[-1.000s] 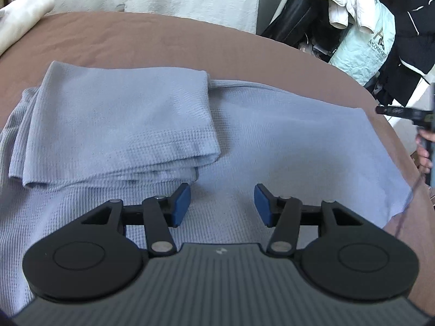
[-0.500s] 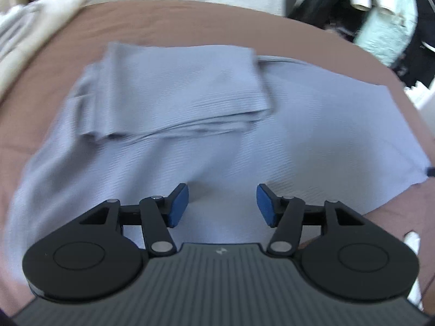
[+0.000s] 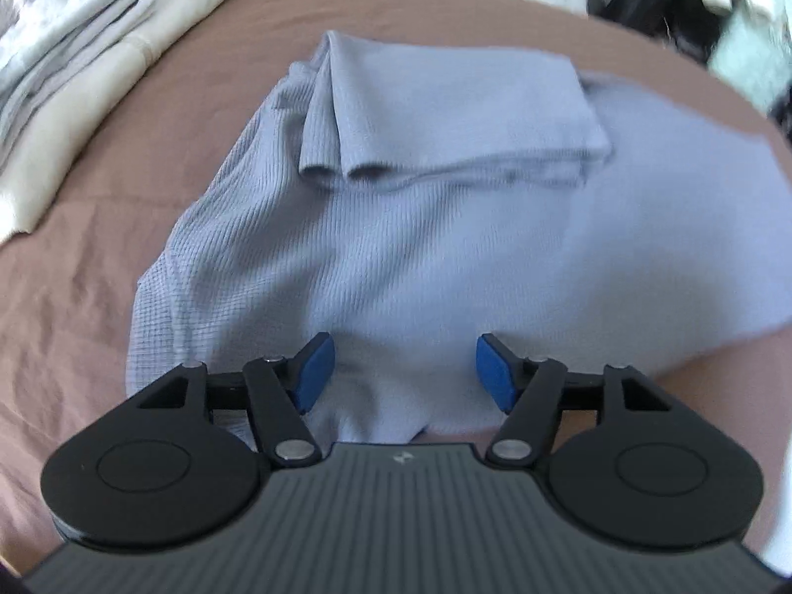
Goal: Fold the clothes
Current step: 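Grasp the shirt corner with the right gripper and lift it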
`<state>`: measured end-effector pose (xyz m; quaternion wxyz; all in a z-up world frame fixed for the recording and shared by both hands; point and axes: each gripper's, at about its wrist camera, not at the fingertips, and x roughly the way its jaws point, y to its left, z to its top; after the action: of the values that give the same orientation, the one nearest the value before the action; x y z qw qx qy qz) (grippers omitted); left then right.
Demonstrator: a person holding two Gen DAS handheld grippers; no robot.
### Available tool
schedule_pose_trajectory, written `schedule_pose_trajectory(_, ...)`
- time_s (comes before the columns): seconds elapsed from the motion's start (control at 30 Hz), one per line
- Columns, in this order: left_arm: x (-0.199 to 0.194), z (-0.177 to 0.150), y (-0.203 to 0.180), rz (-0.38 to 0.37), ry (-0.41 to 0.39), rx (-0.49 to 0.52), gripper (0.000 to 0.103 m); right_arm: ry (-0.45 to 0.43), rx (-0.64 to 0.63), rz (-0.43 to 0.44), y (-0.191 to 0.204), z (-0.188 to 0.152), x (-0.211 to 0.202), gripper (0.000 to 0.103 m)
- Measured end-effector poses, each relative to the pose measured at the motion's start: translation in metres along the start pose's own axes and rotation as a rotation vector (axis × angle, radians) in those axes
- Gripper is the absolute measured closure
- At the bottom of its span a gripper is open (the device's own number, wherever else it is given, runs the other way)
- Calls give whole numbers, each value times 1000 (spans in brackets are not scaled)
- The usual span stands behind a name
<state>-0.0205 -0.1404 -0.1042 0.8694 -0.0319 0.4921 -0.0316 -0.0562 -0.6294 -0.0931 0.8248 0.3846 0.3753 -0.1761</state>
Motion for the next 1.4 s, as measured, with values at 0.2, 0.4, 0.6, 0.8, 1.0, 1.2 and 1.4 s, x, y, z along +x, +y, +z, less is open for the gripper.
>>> schedule_pose_trajectory(0.2,1,4,16,-21,16,-74,33,-35,-136,-100,5,0,-7,97)
schedule_pose_trajectory(0.4,0,9,15,-22,25,-62,33,-32,-80,-105,-5,-2,15,97)
schedule_pose_trajectory(0.6,-30,46,2,-156,13,110,28,0,171,-81,28,7,2,93)
schedule_pose_trajectory(0.8,-37,85,34,-361,19,8,27,-111,-312,-22,154,-7,-18,93)
schedule_pose_trajectory(1.0,-19,88,93,-464,37,-217,27,-20,-651,274,288,-103,-5,93)
schedule_pose_trajectory(1.2,-2,91,152,-564,54,-443,30,130,-1022,514,360,-233,7,93)
schedule_pose_trajectory(1.4,11,90,189,-596,57,-570,30,212,-1432,507,361,-346,15,93)
